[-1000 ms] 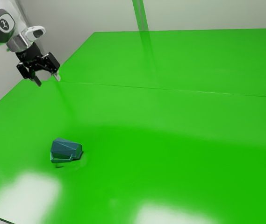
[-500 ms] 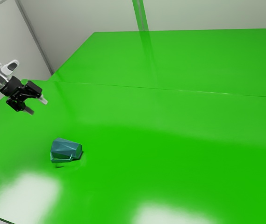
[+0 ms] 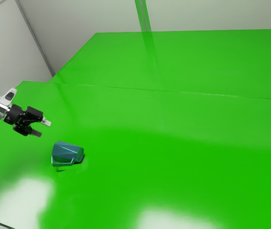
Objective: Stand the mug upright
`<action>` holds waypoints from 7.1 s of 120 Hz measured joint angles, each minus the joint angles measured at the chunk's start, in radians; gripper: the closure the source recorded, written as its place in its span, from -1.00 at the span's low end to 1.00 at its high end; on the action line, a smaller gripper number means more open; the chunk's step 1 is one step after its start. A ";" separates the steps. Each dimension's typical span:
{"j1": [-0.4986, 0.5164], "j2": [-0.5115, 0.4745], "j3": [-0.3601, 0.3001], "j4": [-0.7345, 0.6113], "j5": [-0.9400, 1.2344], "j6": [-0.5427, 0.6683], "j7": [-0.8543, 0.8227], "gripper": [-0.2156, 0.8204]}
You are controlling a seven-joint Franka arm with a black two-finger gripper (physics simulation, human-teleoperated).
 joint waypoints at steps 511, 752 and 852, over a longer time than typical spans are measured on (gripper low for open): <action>-0.445 -0.229 -0.129 -0.150 0.736 0.212 -0.407 0.92; -0.522 -0.131 -0.159 -0.073 0.804 0.347 -0.856 -0.48; -0.565 -0.014 -0.167 0.528 0.788 -0.234 -0.855 -0.56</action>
